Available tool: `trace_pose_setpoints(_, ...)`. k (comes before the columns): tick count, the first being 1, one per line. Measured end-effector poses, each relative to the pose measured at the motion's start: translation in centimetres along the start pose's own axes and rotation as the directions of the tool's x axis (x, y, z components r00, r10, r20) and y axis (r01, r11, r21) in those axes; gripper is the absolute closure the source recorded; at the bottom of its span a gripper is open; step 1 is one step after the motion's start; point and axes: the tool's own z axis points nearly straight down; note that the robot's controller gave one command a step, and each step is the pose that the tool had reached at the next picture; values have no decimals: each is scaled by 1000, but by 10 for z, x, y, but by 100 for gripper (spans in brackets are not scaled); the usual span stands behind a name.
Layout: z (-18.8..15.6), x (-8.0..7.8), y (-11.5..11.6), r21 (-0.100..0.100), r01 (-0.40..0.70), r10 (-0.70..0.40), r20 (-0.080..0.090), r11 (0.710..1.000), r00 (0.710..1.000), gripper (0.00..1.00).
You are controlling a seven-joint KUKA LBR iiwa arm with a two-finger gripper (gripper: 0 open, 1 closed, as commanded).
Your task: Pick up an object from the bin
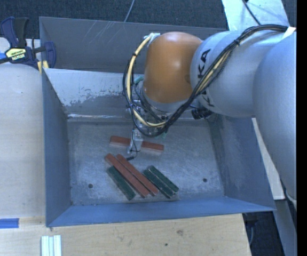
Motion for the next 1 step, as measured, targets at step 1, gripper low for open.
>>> trace_pose_setpoints(1,-2,-27,-17,-2,-50,50,6,999,999,0)
